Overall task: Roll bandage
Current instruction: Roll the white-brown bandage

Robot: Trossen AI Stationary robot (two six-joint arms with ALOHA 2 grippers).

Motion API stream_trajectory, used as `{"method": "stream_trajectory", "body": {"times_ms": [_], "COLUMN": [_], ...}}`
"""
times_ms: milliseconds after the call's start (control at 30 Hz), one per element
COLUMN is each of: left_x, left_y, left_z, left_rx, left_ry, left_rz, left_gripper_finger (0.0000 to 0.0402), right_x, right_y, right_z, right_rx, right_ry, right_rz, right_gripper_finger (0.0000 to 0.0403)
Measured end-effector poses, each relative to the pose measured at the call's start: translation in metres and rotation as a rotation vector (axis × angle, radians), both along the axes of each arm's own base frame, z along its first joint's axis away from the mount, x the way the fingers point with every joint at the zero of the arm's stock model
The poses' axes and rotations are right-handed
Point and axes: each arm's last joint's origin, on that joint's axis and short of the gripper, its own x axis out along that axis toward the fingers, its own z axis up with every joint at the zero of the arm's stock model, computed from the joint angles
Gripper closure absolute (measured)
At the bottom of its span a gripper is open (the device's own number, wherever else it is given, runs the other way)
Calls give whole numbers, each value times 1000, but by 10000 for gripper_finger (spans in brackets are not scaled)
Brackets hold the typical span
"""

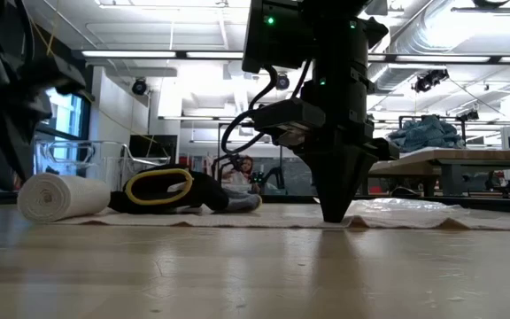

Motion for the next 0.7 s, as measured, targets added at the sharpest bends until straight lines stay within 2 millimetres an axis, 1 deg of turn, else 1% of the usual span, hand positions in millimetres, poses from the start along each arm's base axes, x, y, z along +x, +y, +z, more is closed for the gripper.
{"method": "stream_trajectory", "body": {"times_ms": [167,300,533,700], "left_x": [8,14,16,22], "left_y": [-3,-5,-7,-4], "left_z": [-10,-13,-17,-24], "left_rx": [-7,-19,-26,-26], "left_ry": [-5,-25,-19,1], "left_rz": [83,72,90,124], "left_gripper_finger": [323,323,323,323], "right_x": [0,-2,-1,0], "right_y": [0,0,0,0], "right_z": [0,0,0,0], "right_rx": [-2,-3,-2,0], "right_ry": [3,18,7,2], "right_rz": [16,3,11,-8], "right_gripper_finger": [403,403,403,403]}}
